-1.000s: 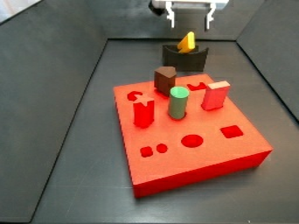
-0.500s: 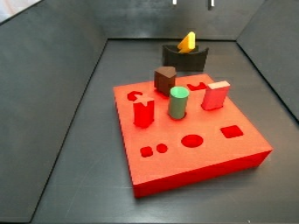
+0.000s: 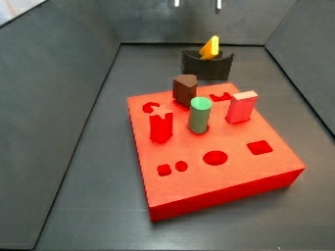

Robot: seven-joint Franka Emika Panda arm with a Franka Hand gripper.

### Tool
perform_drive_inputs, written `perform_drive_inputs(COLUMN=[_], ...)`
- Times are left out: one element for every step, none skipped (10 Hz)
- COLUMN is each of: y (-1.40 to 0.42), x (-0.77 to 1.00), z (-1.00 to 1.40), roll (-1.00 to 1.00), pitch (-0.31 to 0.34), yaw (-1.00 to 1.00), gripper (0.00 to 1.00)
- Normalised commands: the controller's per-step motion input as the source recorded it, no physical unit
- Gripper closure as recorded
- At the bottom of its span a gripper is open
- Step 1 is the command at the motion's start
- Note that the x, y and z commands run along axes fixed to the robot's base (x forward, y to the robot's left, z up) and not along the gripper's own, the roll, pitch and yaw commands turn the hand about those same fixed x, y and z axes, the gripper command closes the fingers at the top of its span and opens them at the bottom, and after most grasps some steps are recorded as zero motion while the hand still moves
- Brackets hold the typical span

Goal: Pick up the square-circle object. Move up. Place the square-circle object on the fixture. Regrasp the square-circle object. Rotate the square-circle object. Move to above the board. Insert the square-circle object.
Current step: Regrasp the square-circle object.

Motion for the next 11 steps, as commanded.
perform_drive_inputs(y=[-0.02, -0.02, -0.02, -0.02, -1.0, -1.0, -1.0, -0.83, -0.59, -0.35, -0.13], x=[-1.0, -1.0, -0.94, -0.77, -0.55, -0.39, -0.23, -0.07, -0.04, -0.04, -0.05], z=[0.01, 0.01, 0.02, 0.02, -0.82, -0.79, -0.65, -0.37, -0.21, -0.12, -0.06], roll=[0.11, 0.12, 0.12, 0.13, 0.8, 0.8, 0.79, 0.78, 0.77, 0.77, 0.76], pitch=[-0.121, -0.109, -0.099, -0.082, 0.021, 0.013, -0.018, -0.057, -0.082, -0.111, -0.139], yaw=[0.04, 0.05, 0.06, 0.06, -1.0, -1.0, -1.0, -1.0, -1.0, -1.0, -1.0], gripper=[0.0, 0.0, 0.0, 0.0, 0.0, 0.0, 0.0, 0.0, 0.0, 0.0, 0.0])
